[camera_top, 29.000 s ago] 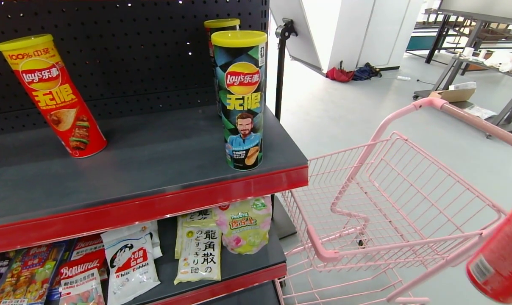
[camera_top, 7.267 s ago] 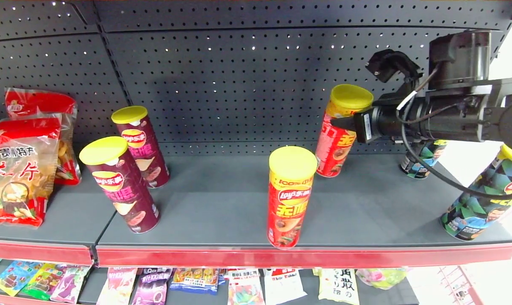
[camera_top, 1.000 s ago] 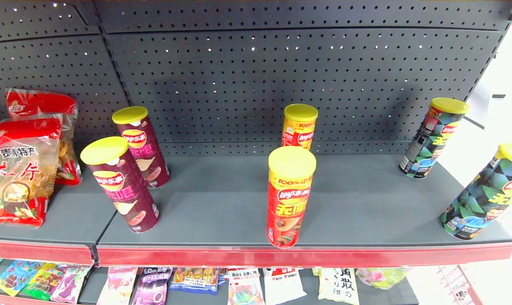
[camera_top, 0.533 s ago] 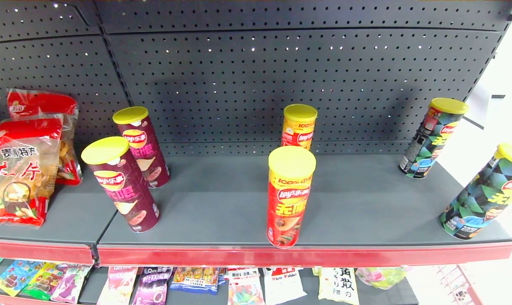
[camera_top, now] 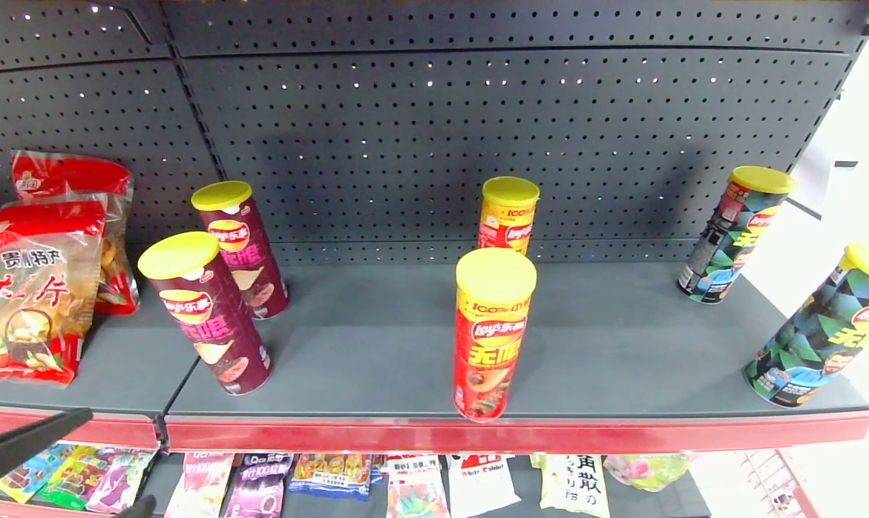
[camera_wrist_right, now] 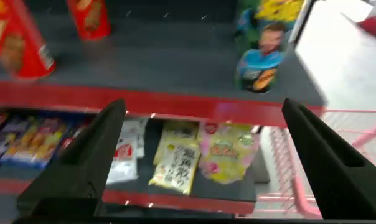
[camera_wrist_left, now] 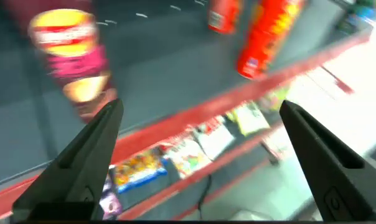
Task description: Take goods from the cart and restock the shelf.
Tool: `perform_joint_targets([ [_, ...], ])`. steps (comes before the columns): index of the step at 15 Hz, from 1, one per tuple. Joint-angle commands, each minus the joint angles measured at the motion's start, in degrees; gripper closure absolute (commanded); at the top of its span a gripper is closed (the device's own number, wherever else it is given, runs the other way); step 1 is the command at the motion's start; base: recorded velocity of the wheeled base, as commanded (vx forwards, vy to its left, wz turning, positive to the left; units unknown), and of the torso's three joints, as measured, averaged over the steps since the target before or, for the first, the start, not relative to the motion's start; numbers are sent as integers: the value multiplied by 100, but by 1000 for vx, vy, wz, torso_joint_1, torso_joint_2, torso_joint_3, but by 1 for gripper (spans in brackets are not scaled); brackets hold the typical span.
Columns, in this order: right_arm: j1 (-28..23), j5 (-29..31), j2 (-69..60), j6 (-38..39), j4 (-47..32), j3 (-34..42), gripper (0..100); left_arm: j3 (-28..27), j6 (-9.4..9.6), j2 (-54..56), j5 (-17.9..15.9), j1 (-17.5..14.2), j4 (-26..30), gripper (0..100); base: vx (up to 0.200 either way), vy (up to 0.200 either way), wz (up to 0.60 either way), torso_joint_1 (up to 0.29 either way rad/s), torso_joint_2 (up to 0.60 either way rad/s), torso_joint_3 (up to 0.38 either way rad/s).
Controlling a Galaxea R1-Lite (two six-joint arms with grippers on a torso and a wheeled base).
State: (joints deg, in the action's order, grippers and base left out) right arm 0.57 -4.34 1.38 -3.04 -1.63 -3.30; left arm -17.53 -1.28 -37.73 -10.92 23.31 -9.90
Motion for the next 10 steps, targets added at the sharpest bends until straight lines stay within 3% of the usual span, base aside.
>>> perform_joint_targets([
  [1,57,-41,196,84,23,119,0,-93,75,-472,2,367,-21,0,0,0,0,0,0,0],
  [3,75,-67,179,576,32,119,0,-260,181,-745,11,376,-21,0,0,0,0,0,0,0],
  [5,57,-120,108,304,67,155,0,-268,339,-841,2,376,-21,0,0,0,0,0,0,0],
  [10,-57,118,-138,462,111,172,0,-268,365,-841,-6,385,-30,0,0,0,0,0,0,0],
])
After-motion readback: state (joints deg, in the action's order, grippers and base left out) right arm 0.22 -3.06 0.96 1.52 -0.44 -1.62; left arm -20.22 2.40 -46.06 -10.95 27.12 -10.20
